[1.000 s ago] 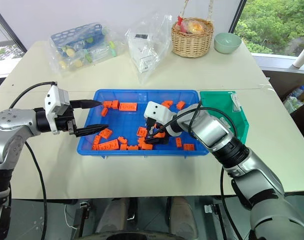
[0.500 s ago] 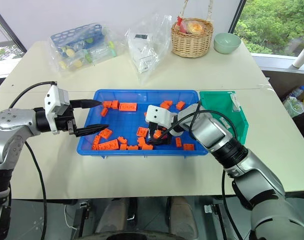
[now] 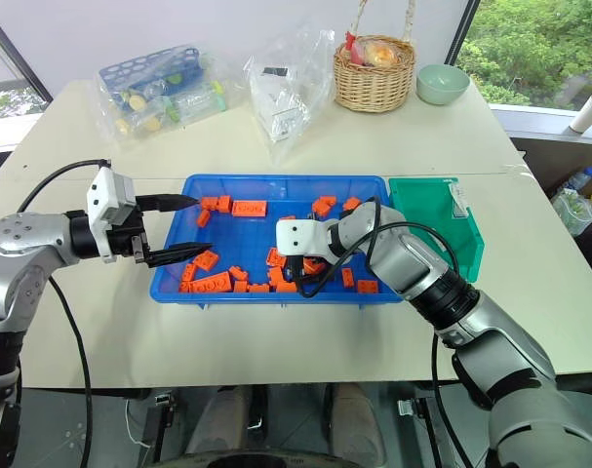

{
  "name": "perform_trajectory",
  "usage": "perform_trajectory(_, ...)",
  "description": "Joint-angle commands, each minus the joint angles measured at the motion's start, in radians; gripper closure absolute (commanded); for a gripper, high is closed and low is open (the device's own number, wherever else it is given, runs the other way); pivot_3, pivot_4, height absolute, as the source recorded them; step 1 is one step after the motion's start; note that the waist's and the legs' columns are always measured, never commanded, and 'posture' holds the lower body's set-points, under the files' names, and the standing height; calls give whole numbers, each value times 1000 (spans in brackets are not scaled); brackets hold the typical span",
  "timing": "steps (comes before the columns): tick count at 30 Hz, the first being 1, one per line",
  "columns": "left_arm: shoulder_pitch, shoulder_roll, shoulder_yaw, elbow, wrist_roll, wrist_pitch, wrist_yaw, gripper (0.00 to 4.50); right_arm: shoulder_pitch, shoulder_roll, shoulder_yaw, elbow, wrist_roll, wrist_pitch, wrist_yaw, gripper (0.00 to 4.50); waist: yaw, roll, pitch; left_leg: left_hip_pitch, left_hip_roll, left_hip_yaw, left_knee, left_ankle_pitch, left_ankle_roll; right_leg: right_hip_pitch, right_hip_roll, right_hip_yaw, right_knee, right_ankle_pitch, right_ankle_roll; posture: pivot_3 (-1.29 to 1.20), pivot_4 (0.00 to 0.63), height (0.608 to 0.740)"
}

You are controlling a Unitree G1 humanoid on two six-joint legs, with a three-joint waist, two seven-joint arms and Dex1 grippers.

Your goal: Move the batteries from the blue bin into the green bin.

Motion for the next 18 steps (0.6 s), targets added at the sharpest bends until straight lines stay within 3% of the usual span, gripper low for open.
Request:
perform_trajectory(1, -1, 6, 35, -27, -11, -21, 4, 0, 10, 1, -3, -28, -9, 30, 35, 56, 0, 0, 0, 0, 0, 0, 0, 0, 0, 0, 0, 0, 0, 0, 0, 0, 150, 736)
perform_trajectory(12, -35, 9, 26, -4, -5, -29, 0, 0, -15, 44, 26, 75, -28, 22, 116, 56, 0, 0, 0, 0, 0, 0, 0, 0, 0, 0, 0, 0, 0, 0, 0, 0, 150, 736)
perform_trajectory(15, -38, 9, 25, 1, -3, -33, -1, 0, -20, 58, 25, 105, -36, 7, 122, 955, -1, -1, -1, 1, 0, 0, 0, 0, 0, 1, 0, 0, 0, 0, 0, 0, 150, 736)
perform_trajectory(18, -43, 11, 24, 5, -1, -35, -3, 0, -22, 65, 22, 116, -42, -1, 134, 2413, 0, -1, -1, 1, 0, 0, 0, 0, 0, 1, 0, 0, 0, 0, 0, 0, 150, 736)
